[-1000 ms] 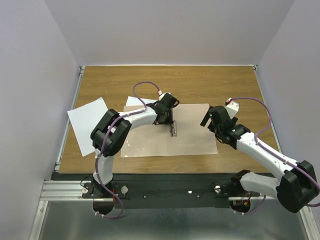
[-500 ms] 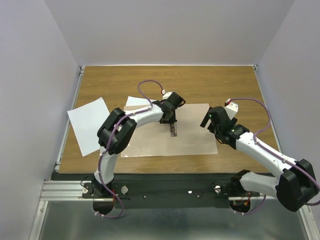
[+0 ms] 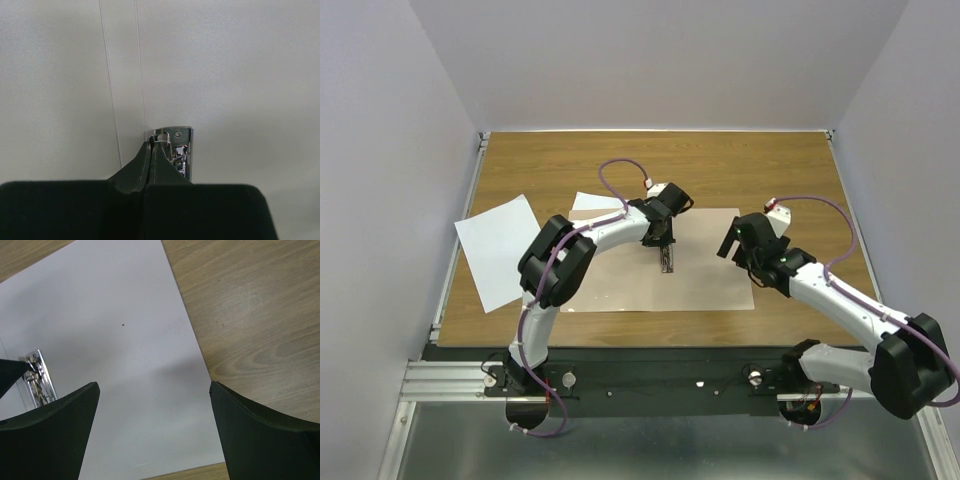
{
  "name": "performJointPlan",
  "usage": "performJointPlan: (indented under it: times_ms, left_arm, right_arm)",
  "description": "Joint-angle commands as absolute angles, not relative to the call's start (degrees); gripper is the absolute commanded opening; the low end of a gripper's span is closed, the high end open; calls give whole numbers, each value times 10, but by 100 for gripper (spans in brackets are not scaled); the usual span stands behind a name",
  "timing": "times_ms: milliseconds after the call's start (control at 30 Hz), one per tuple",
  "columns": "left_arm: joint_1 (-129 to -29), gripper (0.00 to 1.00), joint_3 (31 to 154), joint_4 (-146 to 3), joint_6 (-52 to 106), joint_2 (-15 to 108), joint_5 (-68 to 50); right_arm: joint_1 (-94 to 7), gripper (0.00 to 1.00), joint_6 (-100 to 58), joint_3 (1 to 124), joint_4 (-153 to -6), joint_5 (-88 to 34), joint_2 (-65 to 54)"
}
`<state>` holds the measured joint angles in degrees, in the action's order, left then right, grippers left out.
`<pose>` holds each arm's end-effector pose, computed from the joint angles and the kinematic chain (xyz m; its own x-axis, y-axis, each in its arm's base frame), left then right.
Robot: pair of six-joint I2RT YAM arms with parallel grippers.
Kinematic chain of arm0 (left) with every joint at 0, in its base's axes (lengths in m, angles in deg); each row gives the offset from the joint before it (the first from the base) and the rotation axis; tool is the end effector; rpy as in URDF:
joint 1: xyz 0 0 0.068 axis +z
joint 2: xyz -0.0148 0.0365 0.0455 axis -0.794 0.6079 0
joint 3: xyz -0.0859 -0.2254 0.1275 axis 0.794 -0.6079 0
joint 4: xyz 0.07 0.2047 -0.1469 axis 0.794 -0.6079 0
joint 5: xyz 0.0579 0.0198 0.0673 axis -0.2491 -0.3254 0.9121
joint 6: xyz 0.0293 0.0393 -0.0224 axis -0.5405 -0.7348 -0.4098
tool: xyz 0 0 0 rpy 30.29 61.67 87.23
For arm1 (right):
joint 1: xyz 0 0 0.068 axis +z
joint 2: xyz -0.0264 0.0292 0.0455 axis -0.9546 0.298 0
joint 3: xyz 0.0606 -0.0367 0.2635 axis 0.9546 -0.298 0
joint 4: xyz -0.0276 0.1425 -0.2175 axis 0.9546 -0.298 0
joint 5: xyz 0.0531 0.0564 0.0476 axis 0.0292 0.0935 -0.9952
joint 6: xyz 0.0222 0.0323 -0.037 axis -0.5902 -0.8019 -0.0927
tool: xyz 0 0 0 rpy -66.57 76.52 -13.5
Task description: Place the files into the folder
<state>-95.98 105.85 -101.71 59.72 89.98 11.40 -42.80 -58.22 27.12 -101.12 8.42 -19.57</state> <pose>0.3223 -0.2944 0.1638 -0.8746 -0.1074 -0.4728 -0.0153 0.9808 -0.1944 0.2087 0.1010 0.2205 -0.5944 0.3700 -0.7140 0.3238 0.9228 0.2087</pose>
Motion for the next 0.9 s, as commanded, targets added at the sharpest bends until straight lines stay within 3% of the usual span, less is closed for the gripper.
performJointPlan:
  times_ms: [0,167,467,667,867]
  left_arm:
    - [-969,0,1042,-1081,595,956,90]
    - [-968,0,1041,-1083,612,946,83]
    - [-966,0,1023,-1067,657,929,68]
    - [-962,0,1026,-1059,686,935,52]
    - [-962,0,1015,-1048,709,931,49]
  right_arm:
    - [-433,100,-552,256,-971,-11,-188]
    - [-434,94,-544,242,-903,-166,-166]
    - [-436,65,-565,226,-770,-355,-88]
    - [-401,62,-514,239,-759,-299,-100]
    - [-384,59,-512,267,-758,-287,-39]
